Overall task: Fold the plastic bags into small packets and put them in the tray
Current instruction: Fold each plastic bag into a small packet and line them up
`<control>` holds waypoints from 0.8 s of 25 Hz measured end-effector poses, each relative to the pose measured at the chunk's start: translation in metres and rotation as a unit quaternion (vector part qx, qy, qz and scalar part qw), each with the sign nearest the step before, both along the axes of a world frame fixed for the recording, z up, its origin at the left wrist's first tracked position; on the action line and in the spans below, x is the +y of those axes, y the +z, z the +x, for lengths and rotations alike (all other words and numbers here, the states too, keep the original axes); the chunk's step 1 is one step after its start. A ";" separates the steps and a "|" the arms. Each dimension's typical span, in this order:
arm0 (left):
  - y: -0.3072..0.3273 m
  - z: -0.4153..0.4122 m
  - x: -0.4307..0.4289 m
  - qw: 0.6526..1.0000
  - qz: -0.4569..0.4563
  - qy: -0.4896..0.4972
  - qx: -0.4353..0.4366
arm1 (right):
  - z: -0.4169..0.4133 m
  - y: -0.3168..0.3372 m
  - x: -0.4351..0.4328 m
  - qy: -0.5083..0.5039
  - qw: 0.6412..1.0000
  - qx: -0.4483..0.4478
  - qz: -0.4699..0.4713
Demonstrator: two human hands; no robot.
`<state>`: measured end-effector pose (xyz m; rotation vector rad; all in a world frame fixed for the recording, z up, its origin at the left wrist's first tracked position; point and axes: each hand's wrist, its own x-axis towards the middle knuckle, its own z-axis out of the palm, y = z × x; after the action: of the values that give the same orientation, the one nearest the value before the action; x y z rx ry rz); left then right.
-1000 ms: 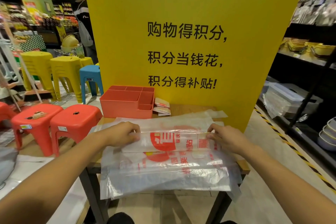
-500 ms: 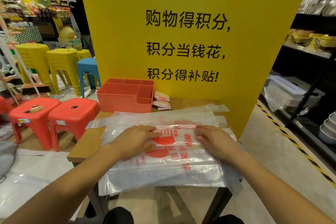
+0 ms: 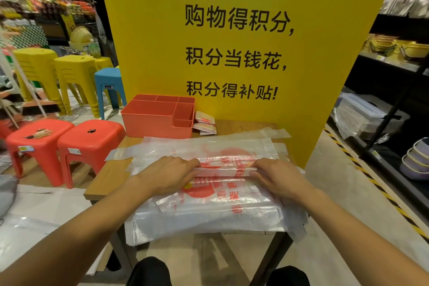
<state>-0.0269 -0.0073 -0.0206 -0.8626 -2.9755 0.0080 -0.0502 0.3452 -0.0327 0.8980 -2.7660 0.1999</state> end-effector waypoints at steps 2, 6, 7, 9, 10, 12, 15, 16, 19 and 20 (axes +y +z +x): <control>0.002 -0.003 -0.002 1.000 -0.004 -0.004 -0.002 | 0.000 0.003 0.001 -0.004 1.000 -0.004 0.005; 0.003 -0.011 0.001 0.998 -0.044 0.027 0.041 | 0.000 0.007 -0.005 -0.014 0.999 -0.003 0.048; 0.001 -0.011 0.006 0.996 -0.064 0.031 0.058 | 0.001 0.005 -0.010 -0.018 0.997 0.005 0.069; -0.002 -0.010 0.016 0.990 -0.096 0.037 0.094 | 0.003 -0.003 -0.019 -0.022 0.996 0.032 0.079; -0.004 -0.011 0.019 0.989 -0.094 0.040 0.109 | 0.003 -0.006 -0.024 -0.029 0.997 0.036 0.067; -0.006 -0.012 0.020 0.987 -0.074 0.046 0.133 | 0.005 -0.008 -0.035 -0.045 0.998 0.023 0.028; 0.014 -0.017 0.022 0.976 -0.048 0.021 0.212 | 0.006 -0.004 -0.051 -0.068 0.997 -0.005 -0.036; 0.027 -0.021 0.024 0.968 -0.045 0.008 0.247 | 0.004 0.000 -0.055 -0.078 0.996 0.002 -0.051; 0.056 -0.026 0.020 0.943 -0.067 -0.010 0.327 | -0.001 0.018 -0.059 -0.103 0.992 0.041 -0.056; 0.054 -0.026 0.016 0.945 -0.065 -0.002 0.320 | -0.001 0.021 -0.058 -0.109 0.992 0.051 -0.049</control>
<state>-0.0526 0.0090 0.0337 -0.7011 -2.3768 0.4058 -0.0517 0.2869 -0.0112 0.5620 -2.7066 0.2425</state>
